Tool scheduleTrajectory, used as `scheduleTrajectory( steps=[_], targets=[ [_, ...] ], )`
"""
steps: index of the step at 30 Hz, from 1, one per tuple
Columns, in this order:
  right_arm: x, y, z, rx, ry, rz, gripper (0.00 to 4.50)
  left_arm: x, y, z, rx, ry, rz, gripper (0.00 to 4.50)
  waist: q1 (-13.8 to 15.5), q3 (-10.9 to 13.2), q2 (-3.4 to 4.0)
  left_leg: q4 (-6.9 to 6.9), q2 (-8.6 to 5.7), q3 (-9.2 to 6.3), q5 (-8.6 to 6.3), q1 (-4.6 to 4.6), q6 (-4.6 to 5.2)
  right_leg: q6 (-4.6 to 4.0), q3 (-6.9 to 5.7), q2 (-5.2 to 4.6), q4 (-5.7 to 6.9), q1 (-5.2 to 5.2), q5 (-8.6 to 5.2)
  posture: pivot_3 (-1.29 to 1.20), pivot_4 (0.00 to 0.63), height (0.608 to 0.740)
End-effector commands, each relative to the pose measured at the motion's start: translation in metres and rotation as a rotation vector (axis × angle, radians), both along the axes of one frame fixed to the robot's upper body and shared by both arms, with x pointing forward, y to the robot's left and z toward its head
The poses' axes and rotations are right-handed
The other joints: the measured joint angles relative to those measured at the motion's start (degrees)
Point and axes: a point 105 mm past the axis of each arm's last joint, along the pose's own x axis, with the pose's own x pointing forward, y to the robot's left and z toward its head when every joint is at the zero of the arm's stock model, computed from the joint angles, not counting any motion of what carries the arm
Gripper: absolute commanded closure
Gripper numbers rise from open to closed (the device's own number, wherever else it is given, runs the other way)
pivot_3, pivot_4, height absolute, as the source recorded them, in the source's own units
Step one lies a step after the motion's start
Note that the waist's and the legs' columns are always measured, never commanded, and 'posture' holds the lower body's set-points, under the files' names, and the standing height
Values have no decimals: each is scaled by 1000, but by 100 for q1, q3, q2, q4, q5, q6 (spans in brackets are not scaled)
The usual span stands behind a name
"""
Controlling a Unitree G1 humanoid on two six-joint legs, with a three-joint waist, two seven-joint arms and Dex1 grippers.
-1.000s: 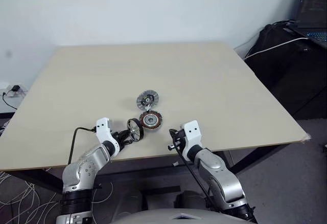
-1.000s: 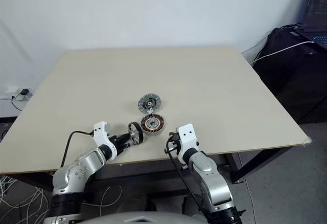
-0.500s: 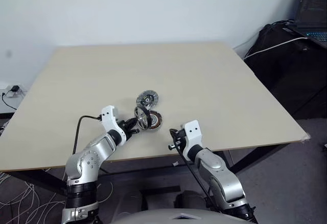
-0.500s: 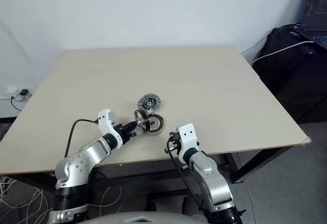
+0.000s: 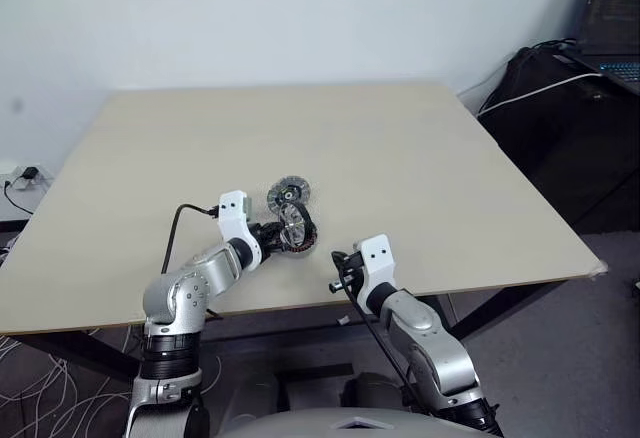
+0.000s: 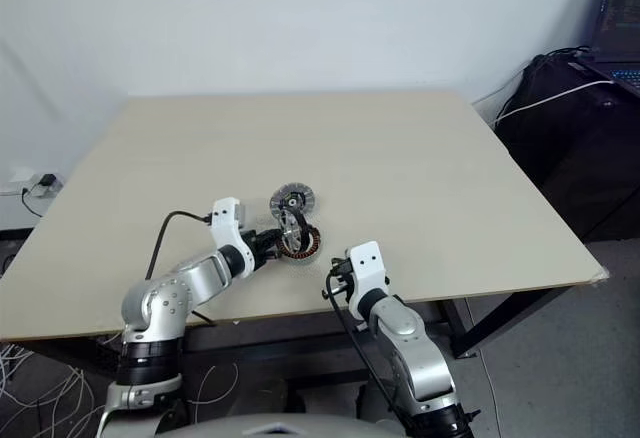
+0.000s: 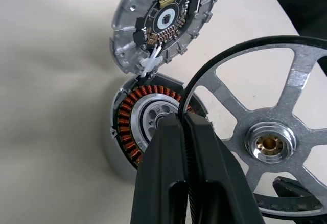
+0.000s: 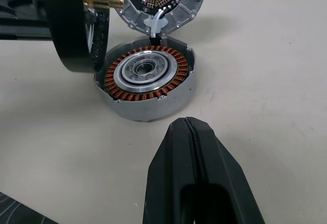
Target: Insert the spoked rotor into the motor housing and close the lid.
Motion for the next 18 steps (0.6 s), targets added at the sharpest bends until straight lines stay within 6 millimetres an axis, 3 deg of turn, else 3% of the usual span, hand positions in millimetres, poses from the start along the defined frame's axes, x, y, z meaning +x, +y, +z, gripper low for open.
scheduleTrajectory(
  steps=[1, 18],
  targets=[
    [6, 0, 16, 23, -61, -13, 4500, 9, 2, 6, 34, -27, 24, 4485, 1, 0, 0, 0, 0, 0, 1, 0, -1, 0, 0, 1, 1, 0, 0, 0, 0, 740],
    [6, 0, 16, 25, -62, -17, 4500, 14, 0, -7, 48, 14, 68, 4485, 5, 0, -2, 3, 2, -1, 2, 1, -2, 0, 1, 0, 3, 0, 0, 0, 0, 740]
  ],
)
